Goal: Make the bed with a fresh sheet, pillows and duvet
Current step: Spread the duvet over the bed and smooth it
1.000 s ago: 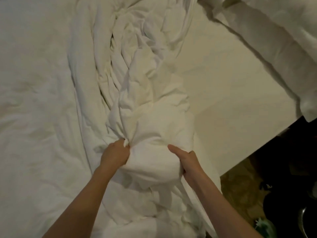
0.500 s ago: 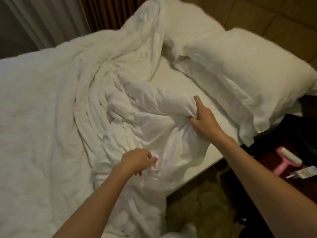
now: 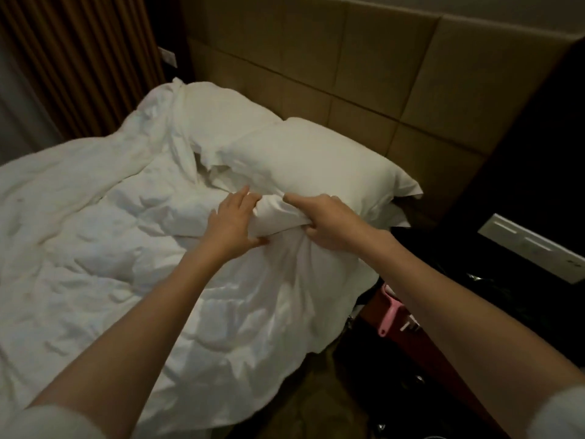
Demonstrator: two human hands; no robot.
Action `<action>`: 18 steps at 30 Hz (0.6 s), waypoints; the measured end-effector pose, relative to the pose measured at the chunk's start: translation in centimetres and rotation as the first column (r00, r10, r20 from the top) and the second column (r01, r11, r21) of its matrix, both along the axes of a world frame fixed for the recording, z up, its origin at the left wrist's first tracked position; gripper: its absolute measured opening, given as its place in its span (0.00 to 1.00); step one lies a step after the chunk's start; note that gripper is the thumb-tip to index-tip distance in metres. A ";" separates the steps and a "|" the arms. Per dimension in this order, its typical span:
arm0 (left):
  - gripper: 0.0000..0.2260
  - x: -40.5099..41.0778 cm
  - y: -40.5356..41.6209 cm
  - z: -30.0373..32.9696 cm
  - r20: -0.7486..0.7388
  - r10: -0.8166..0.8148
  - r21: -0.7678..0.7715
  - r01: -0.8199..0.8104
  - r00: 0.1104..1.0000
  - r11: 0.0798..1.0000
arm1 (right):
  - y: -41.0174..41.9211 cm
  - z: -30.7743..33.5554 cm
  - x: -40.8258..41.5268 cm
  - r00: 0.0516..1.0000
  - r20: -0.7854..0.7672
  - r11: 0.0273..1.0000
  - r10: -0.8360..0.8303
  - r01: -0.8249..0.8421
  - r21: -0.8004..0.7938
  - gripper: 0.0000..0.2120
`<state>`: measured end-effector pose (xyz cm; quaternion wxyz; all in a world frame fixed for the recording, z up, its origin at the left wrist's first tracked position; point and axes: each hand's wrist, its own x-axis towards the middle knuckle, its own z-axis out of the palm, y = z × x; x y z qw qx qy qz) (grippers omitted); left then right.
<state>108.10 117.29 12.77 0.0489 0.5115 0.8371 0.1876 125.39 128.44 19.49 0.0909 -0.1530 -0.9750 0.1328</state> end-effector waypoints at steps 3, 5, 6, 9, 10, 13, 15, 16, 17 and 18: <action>0.23 0.8 4.0 -0.3 0.071 0.012 0.108 -0.019 0.997 0.994 | 2.7 0.2 1.2 1.000 0.014 0.997 0.020 -0.021 0.069 0.25; 0.13 1.4 6.3 -0.4 0.108 0.020 0.173 -0.039 0.994 0.984 | 4.7 0.1 1.6 1.000 0.008 0.998 0.026 -0.027 0.056 0.22; 0.11 1.5 7.4 -0.4 0.130 0.026 0.207 -0.053 0.991 0.977 | 5.8 0.1 1.6 1.000 0.014 0.999 0.026 -0.027 0.037 0.21; 0.12 1.1 10.6 0.1 0.225 0.056 0.283 -0.121 0.973 0.952 | 9.5 0.3 1.3 0.999 0.039 0.999 0.028 -0.030 0.043 0.19; 0.15 0.5 11.7 0.4 0.275 0.067 0.288 -0.149 0.959 0.946 | 10.8 0.4 0.8 0.999 0.027 0.996 0.037 -0.039 0.076 0.18; 0.17 -2.6 14.6 0.9 0.297 0.078 0.200 -0.142 0.952 0.970 | 14.2 1.8 -1.7 0.994 -0.057 0.971 0.093 -0.078 0.228 0.19; 0.21 -5.2 16.0 1.0 0.215 0.054 0.117 -0.081 0.975 0.990 | 16.0 3.0 -3.2 0.981 -0.115 0.938 0.157 -0.112 0.327 0.18; 0.25 -6.4 16.6 1.2 0.199 0.016 0.090 -0.034 0.980 0.995 | 16.6 3.6 -3.7 0.975 -0.138 0.927 0.176 -0.118 0.356 0.18; 0.29 -7.5 17.1 1.5 0.191 -0.026 0.063 0.014 0.981 0.998 | 17.3 4.1 -4.1 0.968 -0.163 0.922 0.188 -0.117 0.369 0.18; 0.33 -8.5 17.5 1.7 0.179 -0.051 0.020 0.048 0.983 0.999 | 17.9 4.5 -4.4 0.962 -0.184 0.921 0.203 -0.123 0.369 0.18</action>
